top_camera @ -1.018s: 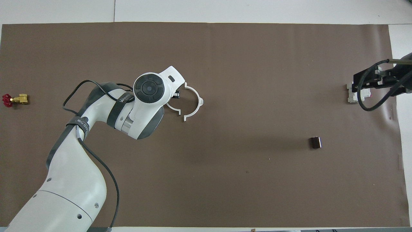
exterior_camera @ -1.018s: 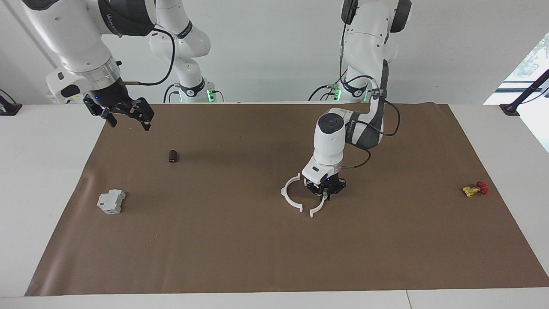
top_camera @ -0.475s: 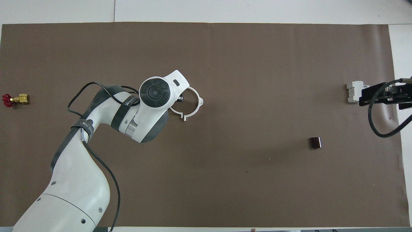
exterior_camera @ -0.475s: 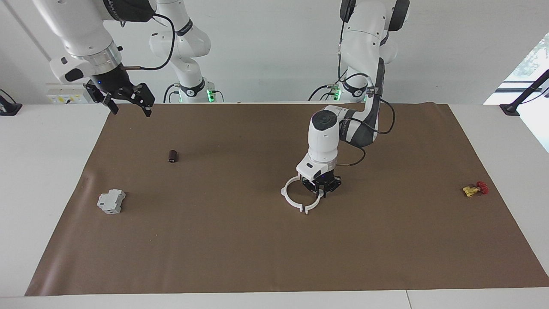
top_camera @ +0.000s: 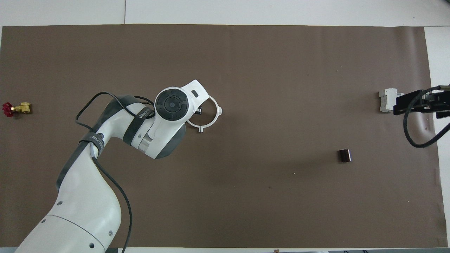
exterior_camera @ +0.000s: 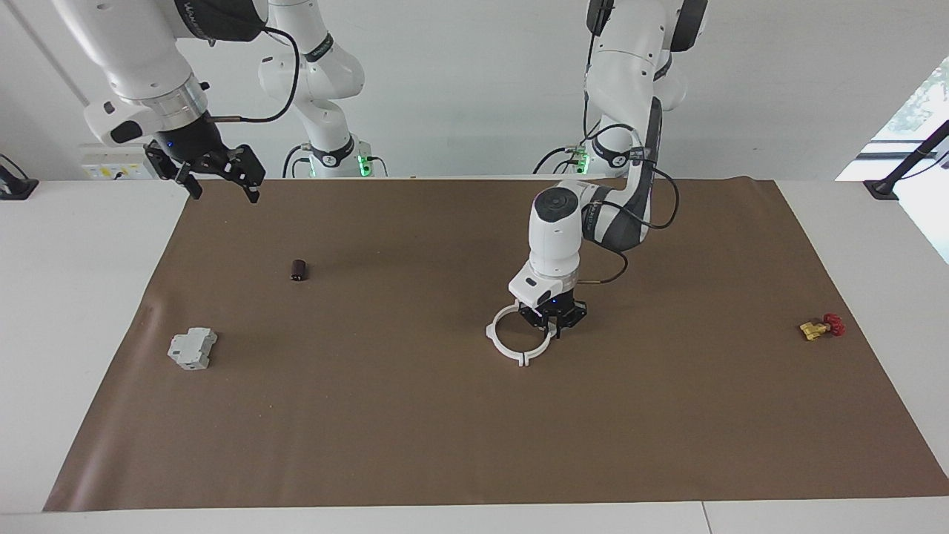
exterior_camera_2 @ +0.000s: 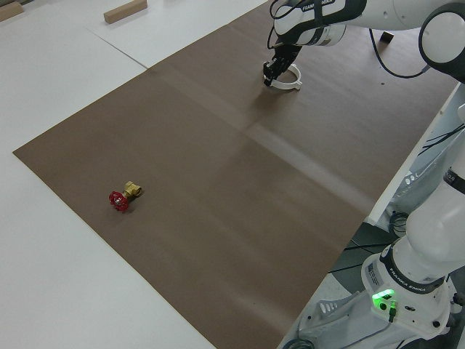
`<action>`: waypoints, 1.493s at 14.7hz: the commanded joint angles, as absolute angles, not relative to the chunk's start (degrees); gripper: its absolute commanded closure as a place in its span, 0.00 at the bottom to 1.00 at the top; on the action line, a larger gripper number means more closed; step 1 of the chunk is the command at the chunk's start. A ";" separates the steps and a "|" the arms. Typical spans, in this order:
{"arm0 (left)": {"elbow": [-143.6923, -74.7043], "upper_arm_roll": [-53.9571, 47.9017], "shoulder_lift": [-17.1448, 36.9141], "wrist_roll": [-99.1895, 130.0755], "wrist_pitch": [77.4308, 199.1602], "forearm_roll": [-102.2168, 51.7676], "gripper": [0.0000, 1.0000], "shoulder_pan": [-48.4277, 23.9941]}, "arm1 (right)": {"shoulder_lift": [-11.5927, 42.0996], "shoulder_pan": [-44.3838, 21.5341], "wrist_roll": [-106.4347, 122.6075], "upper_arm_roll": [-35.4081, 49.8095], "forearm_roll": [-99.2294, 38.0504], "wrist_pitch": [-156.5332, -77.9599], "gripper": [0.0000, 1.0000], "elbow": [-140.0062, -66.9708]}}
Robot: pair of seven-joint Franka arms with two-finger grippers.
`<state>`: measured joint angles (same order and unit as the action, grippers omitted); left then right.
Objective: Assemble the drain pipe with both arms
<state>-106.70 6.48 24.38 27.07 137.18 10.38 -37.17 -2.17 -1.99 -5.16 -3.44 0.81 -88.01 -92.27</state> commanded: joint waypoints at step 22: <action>-109.51 6.33 23.99 27.95 140.62 10.55 1.00 -39.29 | -1.58 -1.32 -1.85 -6.33 0.18 -89.65 0.00 -92.37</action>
<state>-106.92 6.47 24.32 26.25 137.96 10.44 -37.35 -1.30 -1.88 -3.39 -6.55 0.81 -88.66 -91.79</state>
